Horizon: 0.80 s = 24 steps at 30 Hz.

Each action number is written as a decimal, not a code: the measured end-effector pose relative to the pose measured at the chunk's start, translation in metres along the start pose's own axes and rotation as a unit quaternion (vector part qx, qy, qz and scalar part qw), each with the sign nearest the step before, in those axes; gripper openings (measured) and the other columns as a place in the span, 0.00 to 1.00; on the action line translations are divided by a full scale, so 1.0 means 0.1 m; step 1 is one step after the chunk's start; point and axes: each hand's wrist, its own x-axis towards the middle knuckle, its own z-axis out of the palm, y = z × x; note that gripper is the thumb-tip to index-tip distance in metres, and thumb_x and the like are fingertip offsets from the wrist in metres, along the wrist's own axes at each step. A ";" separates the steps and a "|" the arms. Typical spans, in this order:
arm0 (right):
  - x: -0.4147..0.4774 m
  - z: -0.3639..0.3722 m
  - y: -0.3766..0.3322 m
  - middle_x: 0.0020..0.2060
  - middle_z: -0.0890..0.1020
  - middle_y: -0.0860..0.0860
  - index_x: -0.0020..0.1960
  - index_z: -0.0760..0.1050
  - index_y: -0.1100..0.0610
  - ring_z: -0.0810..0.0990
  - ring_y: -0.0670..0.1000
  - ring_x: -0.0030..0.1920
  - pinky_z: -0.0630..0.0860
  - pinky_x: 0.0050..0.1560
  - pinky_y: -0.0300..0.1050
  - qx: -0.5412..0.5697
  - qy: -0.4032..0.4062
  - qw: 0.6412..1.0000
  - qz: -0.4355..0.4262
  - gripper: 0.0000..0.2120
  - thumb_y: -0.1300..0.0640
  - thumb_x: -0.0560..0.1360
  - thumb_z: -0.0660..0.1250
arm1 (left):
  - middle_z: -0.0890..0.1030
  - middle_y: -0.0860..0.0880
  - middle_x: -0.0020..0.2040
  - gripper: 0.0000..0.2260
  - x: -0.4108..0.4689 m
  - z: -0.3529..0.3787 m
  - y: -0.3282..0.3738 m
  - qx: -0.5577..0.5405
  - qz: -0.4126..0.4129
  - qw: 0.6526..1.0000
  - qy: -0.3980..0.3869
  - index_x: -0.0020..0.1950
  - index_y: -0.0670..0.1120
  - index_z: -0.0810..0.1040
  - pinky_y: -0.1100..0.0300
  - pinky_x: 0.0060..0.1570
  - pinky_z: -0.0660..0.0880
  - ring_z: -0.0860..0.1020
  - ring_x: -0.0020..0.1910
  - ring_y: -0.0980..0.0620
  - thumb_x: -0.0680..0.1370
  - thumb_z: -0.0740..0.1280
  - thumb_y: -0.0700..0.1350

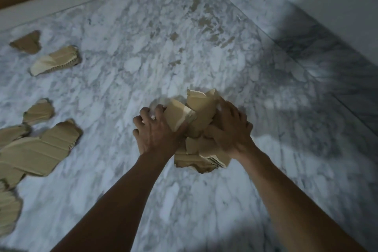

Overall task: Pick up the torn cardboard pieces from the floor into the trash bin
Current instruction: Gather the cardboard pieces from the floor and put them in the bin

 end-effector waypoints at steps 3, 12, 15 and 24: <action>0.03 0.17 -0.12 0.78 0.62 0.53 0.81 0.52 0.47 0.62 0.62 0.72 0.59 0.68 0.64 -0.048 0.112 0.993 0.003 0.43 0.26 0.73 0.56 | 0.62 0.42 0.67 0.42 -0.08 -0.05 0.00 -0.028 -0.020 0.998 -0.048 0.75 0.55 0.61 0.48 0.58 0.67 0.65 0.64 0.38 0.69 0.62 0.77; 0.20 0.36 -0.19 0.53 0.77 0.62 0.73 0.70 0.61 0.76 0.63 0.51 0.71 0.53 0.57 -0.122 0.151 0.980 -0.051 0.49 0.23 0.69 0.57 | 0.64 0.42 0.66 0.54 -0.42 -0.03 0.00 -0.004 -0.036 0.991 -0.129 0.75 0.42 0.58 0.49 0.57 0.65 0.63 0.63 0.40 0.61 0.79 0.67; 0.10 0.34 -0.31 0.58 0.72 0.59 0.69 0.68 0.58 0.71 0.63 0.58 0.66 0.56 0.58 -0.118 0.114 0.986 -0.038 0.39 0.29 0.72 0.62 | 0.67 0.43 0.64 0.55 -0.41 0.04 0.07 -0.003 -0.055 0.990 -0.130 0.74 0.43 0.60 0.51 0.52 0.64 0.64 0.59 0.42 0.57 0.79 0.69; -0.29 0.33 -0.41 0.69 0.63 0.58 0.75 0.53 0.51 0.69 0.65 0.63 0.70 0.57 0.62 -0.019 0.093 0.988 0.125 0.36 0.34 0.76 0.60 | 0.65 0.44 0.65 0.48 -0.57 0.01 0.20 -0.206 -0.079 0.961 -0.164 0.75 0.51 0.55 0.52 0.45 0.76 0.72 0.58 0.40 0.64 0.82 0.46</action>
